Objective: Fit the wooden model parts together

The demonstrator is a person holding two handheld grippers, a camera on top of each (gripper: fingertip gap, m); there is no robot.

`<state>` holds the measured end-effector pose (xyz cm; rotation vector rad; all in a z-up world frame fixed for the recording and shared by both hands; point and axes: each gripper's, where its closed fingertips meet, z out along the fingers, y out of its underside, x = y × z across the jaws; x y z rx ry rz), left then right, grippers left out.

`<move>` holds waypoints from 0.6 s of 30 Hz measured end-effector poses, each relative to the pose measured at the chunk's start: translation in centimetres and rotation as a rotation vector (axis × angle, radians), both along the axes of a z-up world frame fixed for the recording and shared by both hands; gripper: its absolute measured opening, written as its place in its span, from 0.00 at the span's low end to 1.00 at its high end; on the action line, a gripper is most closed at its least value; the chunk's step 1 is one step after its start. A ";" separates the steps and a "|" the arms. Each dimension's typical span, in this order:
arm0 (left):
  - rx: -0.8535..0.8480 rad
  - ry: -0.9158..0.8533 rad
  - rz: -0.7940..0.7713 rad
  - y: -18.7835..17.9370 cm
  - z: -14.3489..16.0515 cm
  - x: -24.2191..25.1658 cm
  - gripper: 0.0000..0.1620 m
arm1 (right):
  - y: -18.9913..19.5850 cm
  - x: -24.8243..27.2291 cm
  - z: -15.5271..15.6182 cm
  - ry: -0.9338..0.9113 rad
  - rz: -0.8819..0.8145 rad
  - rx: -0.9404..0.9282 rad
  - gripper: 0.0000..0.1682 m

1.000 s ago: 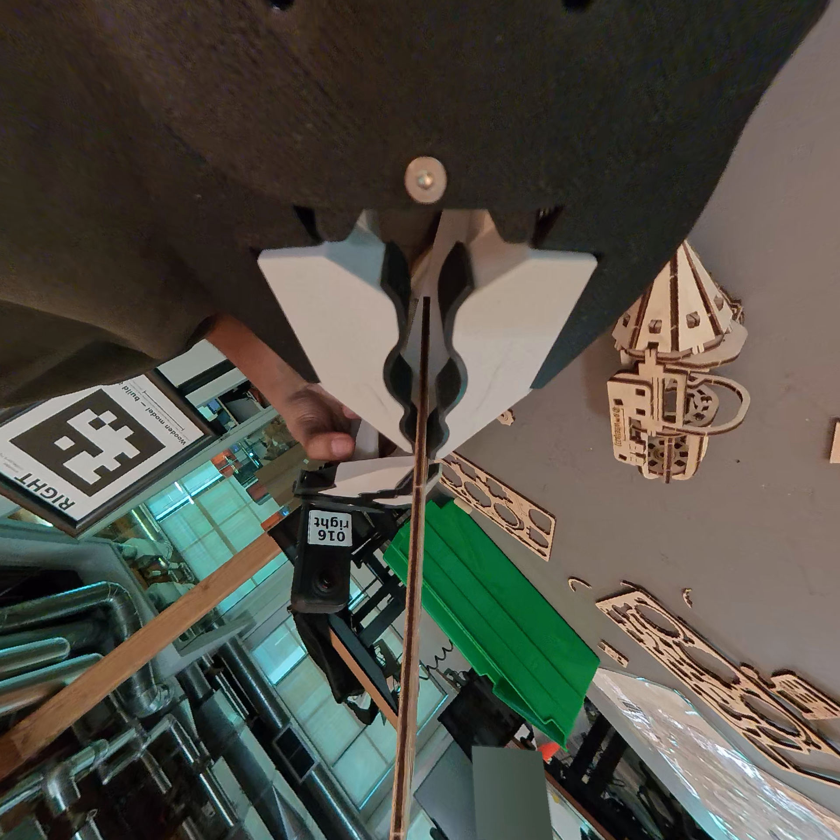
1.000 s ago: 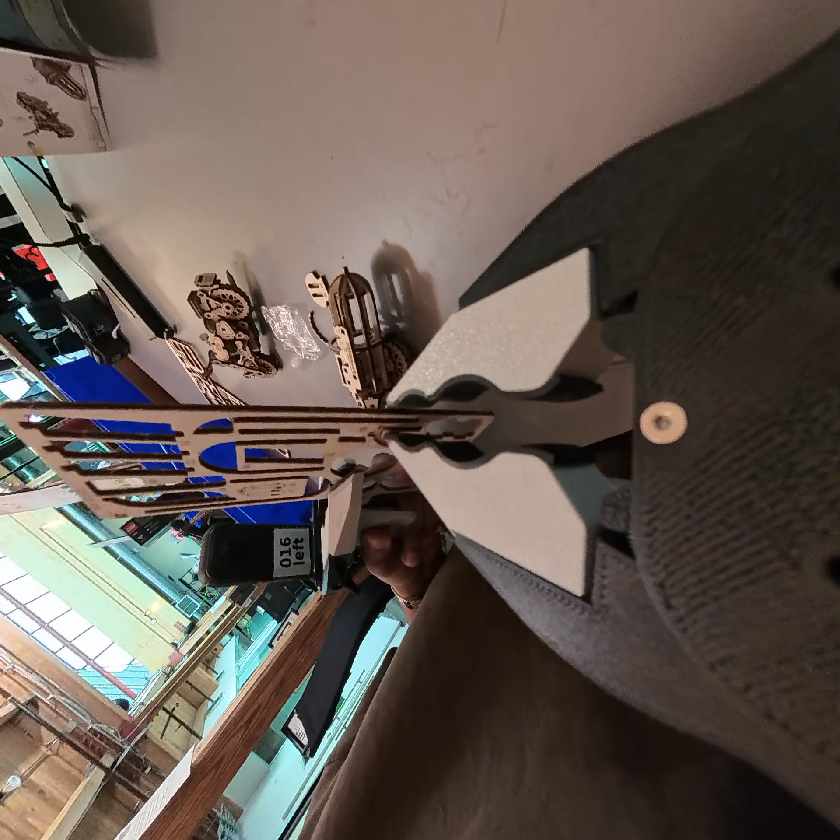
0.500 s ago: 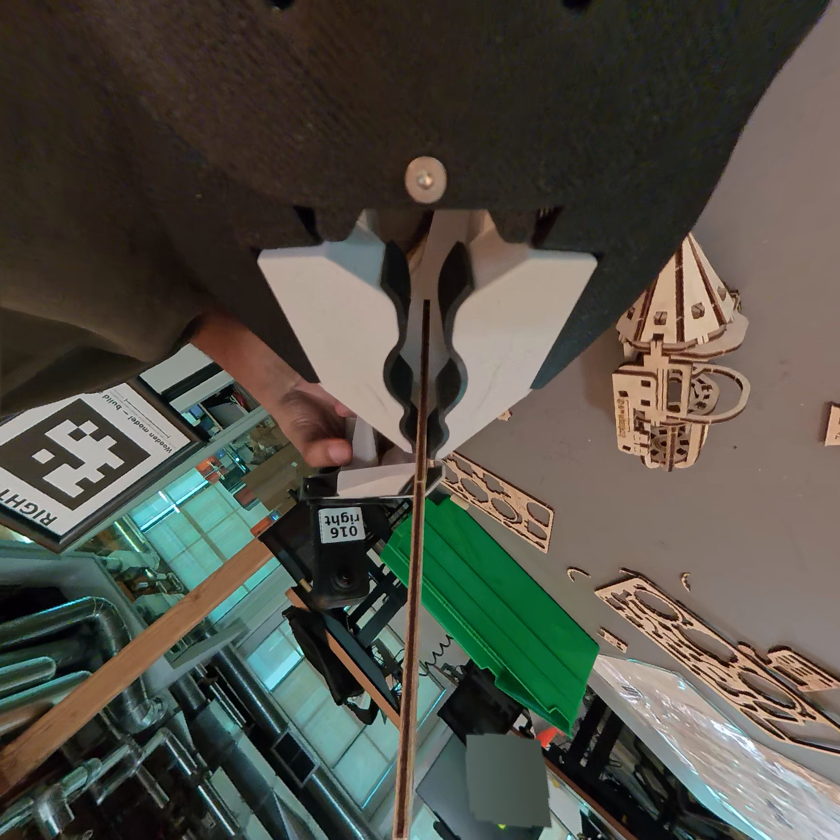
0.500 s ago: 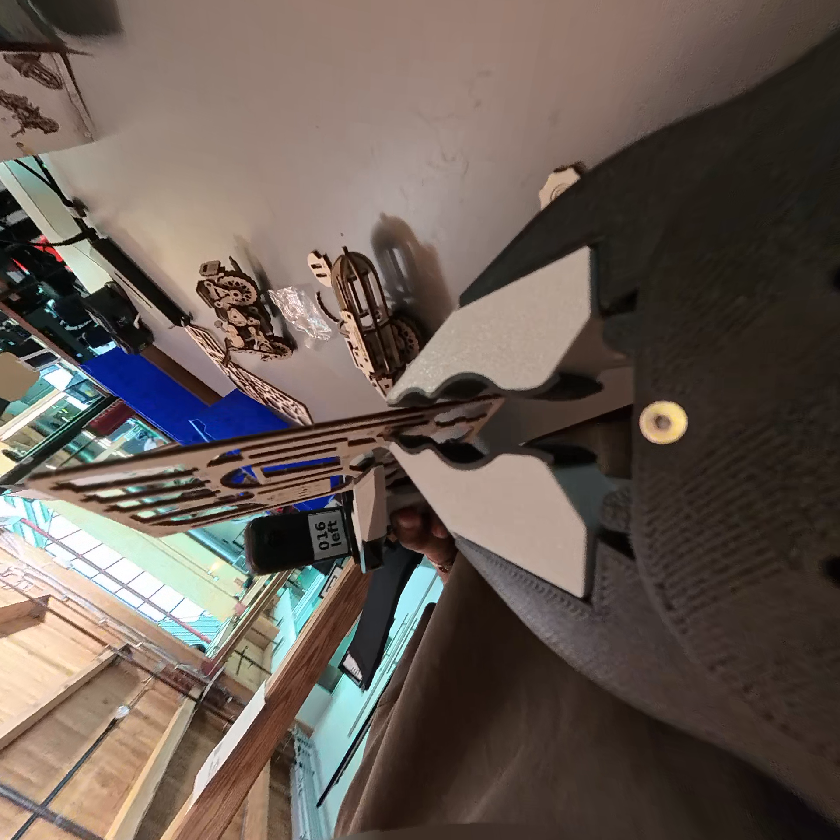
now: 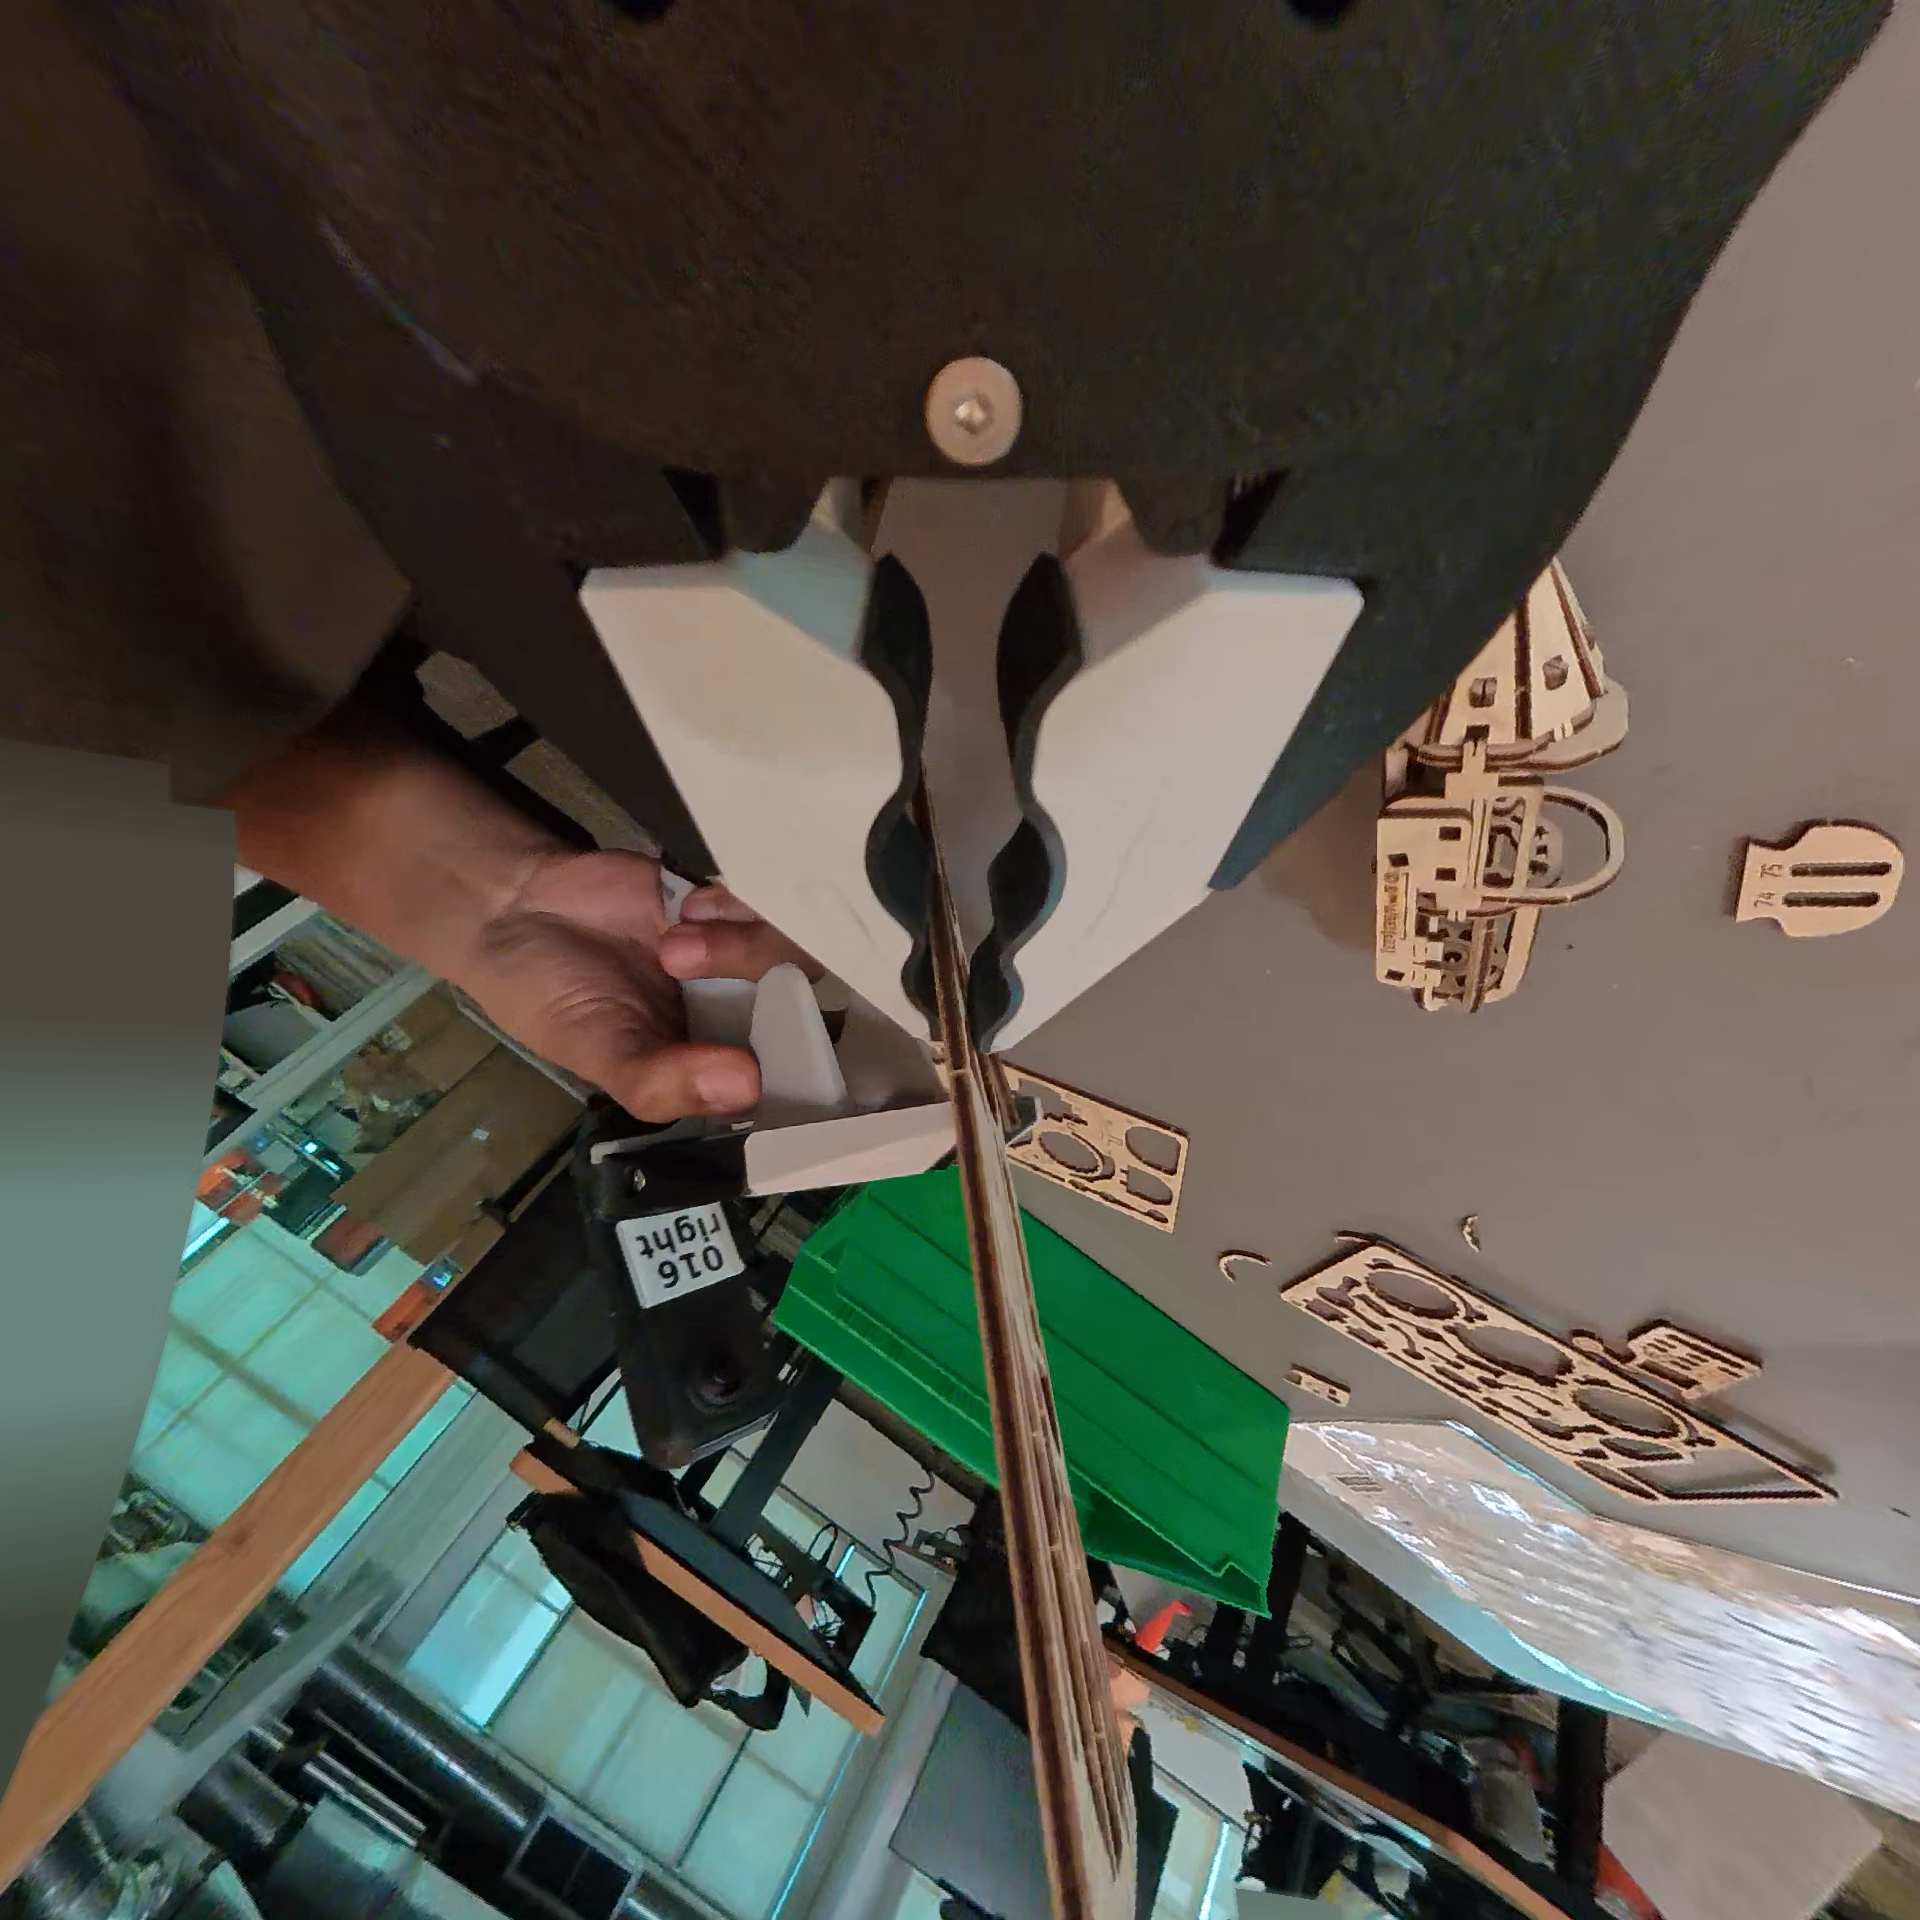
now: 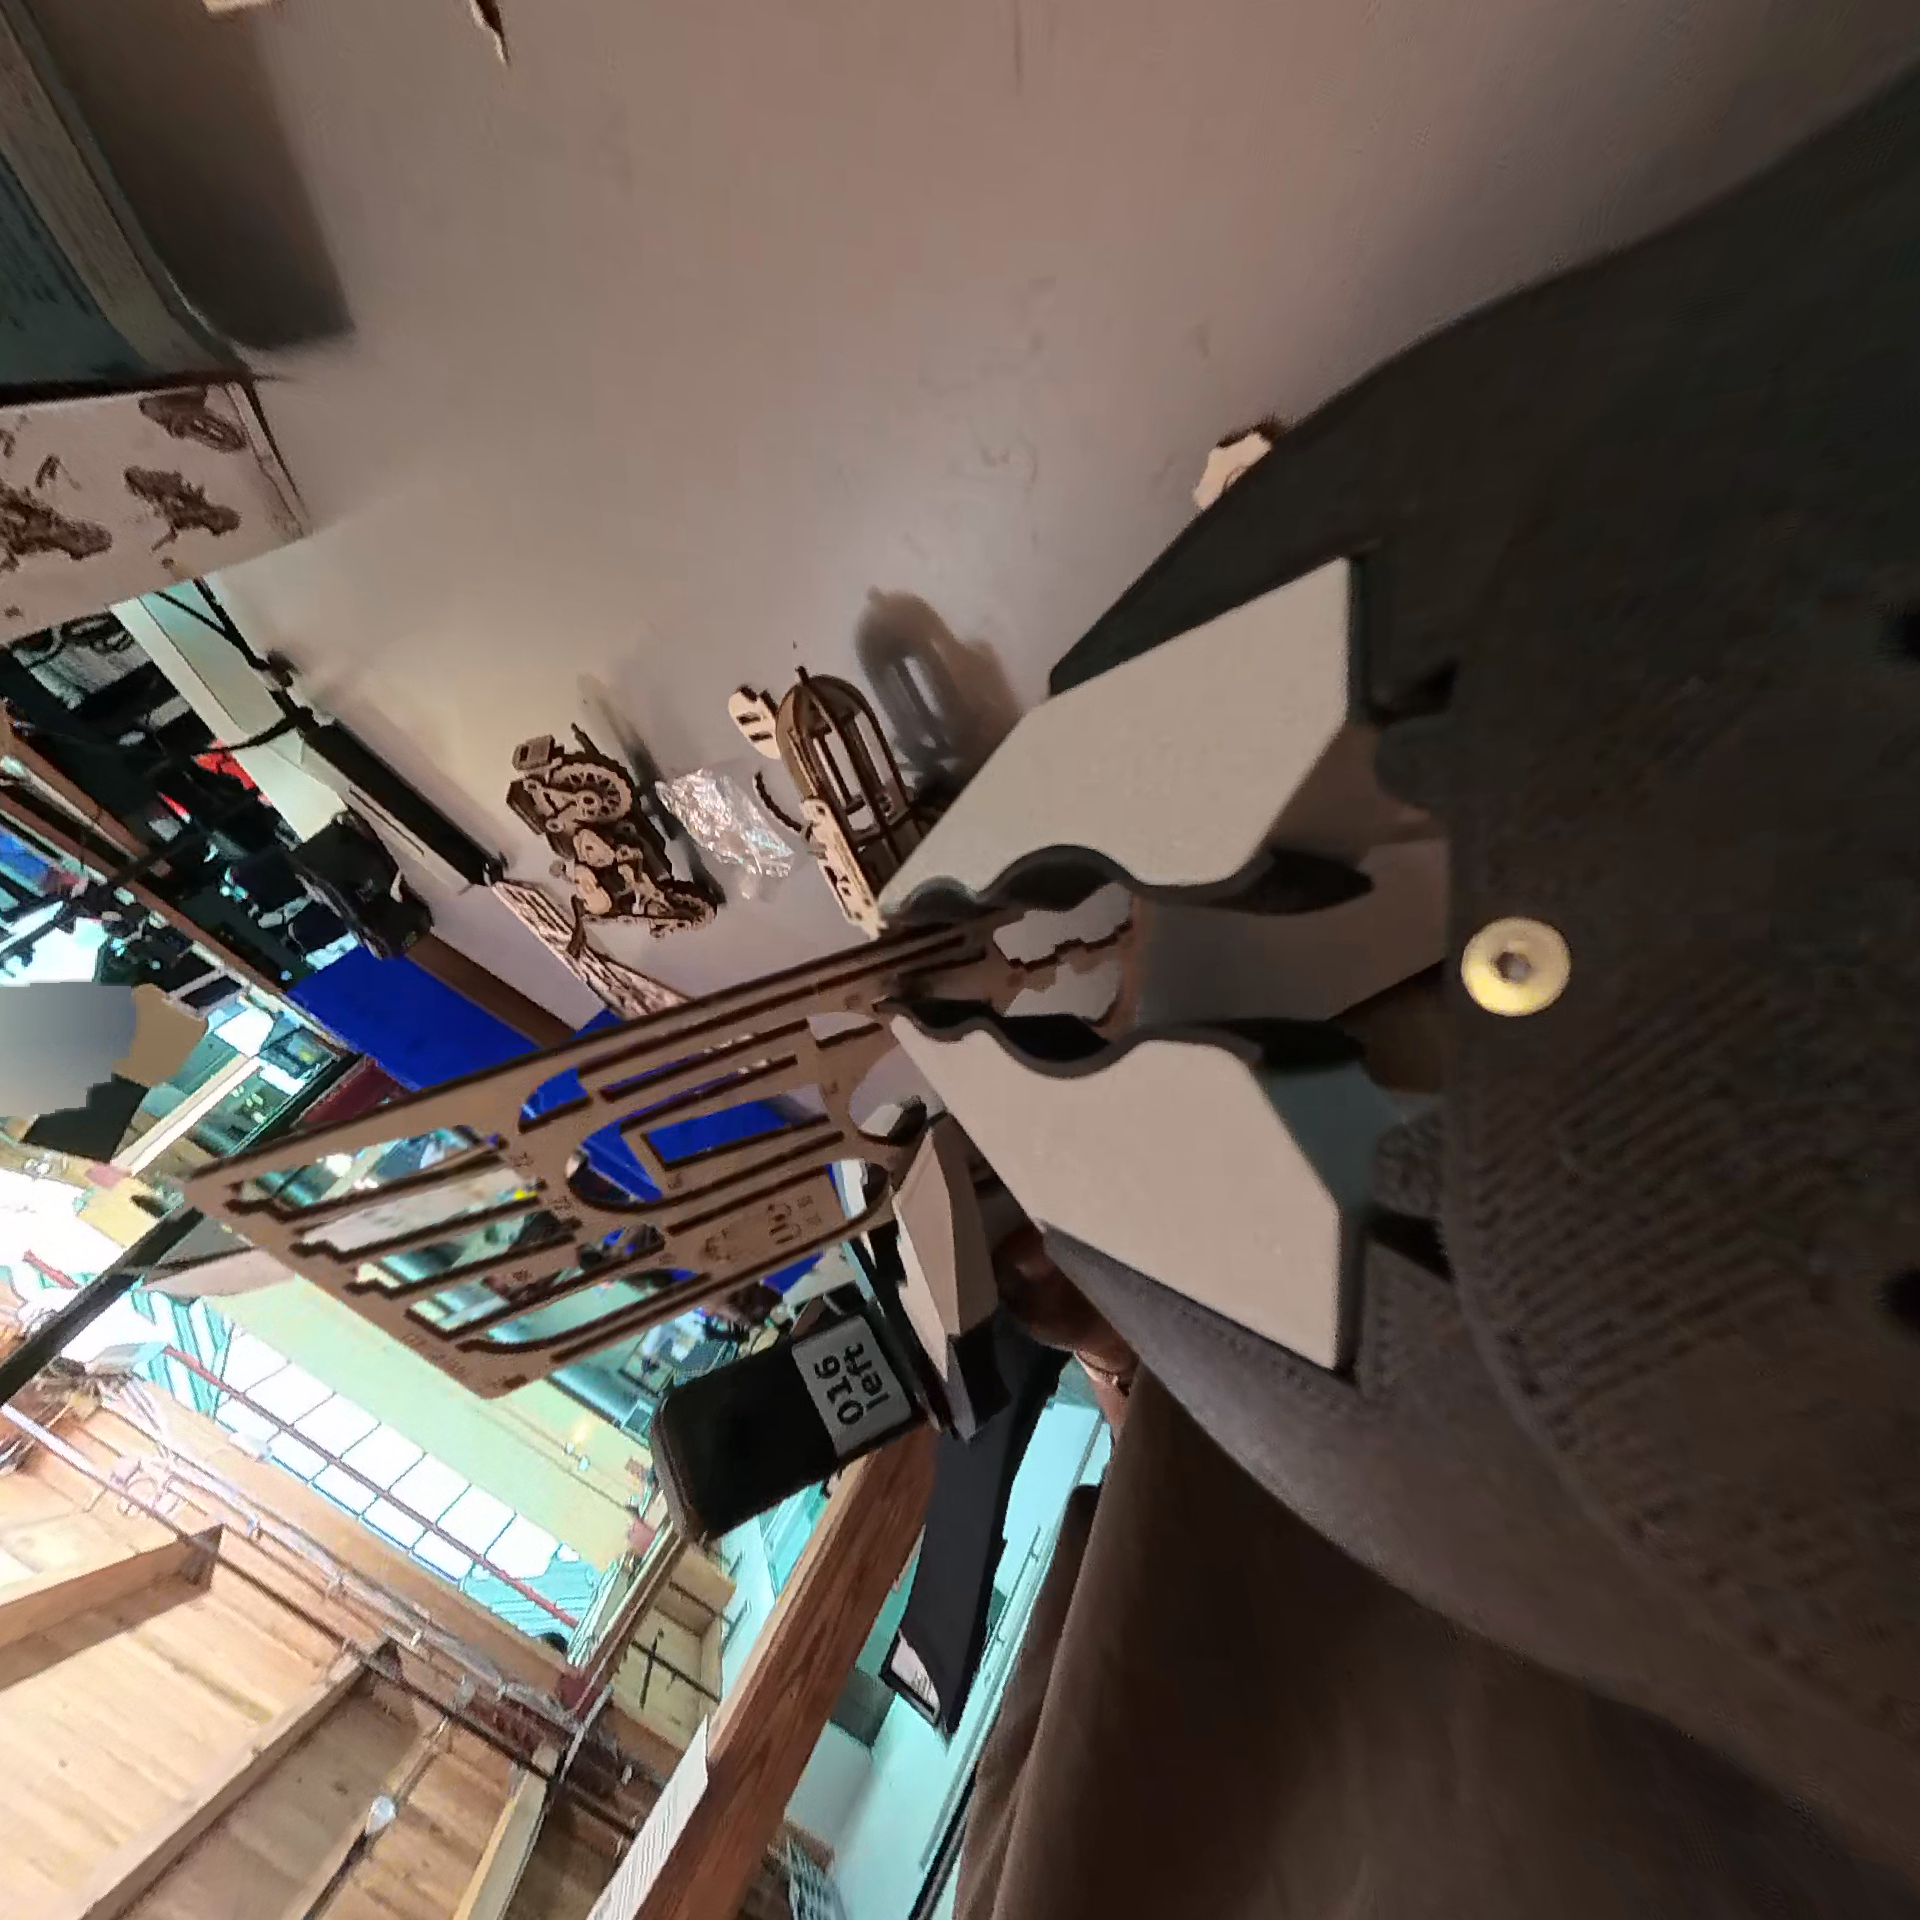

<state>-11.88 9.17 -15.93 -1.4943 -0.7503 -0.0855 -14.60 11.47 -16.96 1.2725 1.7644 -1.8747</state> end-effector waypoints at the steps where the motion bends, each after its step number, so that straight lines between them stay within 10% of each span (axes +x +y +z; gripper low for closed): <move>1: -0.002 -0.011 0.003 0.0 -0.2 -0.1 0.02 | 0.0 0.0 -0.2 0.003 -0.007 0.020 0.07; 18: 0.390 -0.353 -0.012 -2.9 1.3 -2.3 0.01 | 0.4 0.0 1.8 0.134 0.032 -0.011 0.20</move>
